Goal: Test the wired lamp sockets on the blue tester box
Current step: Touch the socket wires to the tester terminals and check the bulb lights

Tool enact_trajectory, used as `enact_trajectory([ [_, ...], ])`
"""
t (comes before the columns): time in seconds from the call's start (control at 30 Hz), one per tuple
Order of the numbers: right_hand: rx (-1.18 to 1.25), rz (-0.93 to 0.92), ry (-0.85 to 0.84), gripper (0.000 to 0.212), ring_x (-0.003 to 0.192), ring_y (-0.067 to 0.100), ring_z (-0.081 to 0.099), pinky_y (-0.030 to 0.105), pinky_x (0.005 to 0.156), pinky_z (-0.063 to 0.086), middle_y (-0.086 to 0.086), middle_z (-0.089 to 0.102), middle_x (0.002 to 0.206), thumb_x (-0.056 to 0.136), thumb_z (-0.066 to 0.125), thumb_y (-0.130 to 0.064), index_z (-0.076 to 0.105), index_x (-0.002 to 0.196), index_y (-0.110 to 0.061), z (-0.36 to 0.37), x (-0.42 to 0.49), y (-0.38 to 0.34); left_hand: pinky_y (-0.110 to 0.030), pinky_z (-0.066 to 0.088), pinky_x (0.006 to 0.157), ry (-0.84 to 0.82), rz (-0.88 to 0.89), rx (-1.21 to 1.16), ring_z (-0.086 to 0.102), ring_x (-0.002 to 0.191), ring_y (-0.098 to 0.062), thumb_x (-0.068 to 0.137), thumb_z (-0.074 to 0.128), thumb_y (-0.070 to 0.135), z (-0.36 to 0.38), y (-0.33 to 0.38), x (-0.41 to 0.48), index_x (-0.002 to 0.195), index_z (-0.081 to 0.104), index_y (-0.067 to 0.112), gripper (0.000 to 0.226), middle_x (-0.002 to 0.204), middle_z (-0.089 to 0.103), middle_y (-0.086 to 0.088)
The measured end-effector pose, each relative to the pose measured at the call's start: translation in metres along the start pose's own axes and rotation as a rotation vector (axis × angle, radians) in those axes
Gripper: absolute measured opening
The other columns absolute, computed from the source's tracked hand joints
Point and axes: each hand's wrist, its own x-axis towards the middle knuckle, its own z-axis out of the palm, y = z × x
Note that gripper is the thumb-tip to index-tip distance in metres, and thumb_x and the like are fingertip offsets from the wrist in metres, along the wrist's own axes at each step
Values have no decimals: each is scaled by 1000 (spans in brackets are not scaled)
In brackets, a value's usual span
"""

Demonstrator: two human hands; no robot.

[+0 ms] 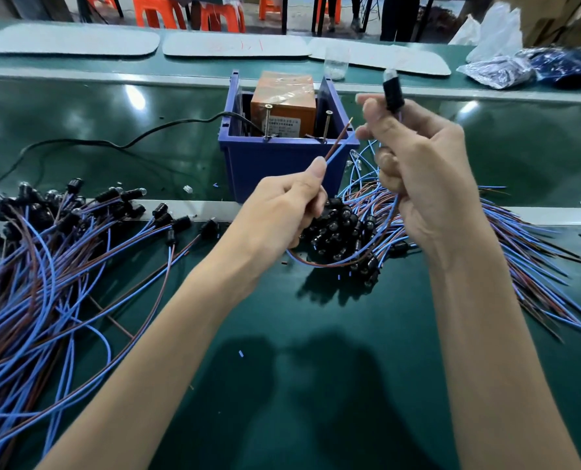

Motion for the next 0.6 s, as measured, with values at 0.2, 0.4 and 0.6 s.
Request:
enact_trajectory([
  [0.2,21,93,-59,16,38,2,28,10,34,19,2,71,74,83,72,-20,66,86,-5,-2,2,2,-18,18,39,19,11,1,20,41,-6,101,39,41,0,-1,1,55,43,20,51,46,26,13],
  [0.4,55,81,-37,25,51,7,24,13,38,16,8,65,76,87,68,-21,71,64,-13,3,2,8,-13,21,38,154,67,-231,22,38,-2,104,37,25,1,1,1,70,39,18,35,47,31,13],
  [0.6,51,-24,-24,17,38,0,34,9,39,27,-10,63,64,81,71,-1,68,71,-14,24,-7,15,-22,22,52,281,152,-504,25,48,-7,103,36,11,2,6,3,81,46,13,24,54,32,7],
])
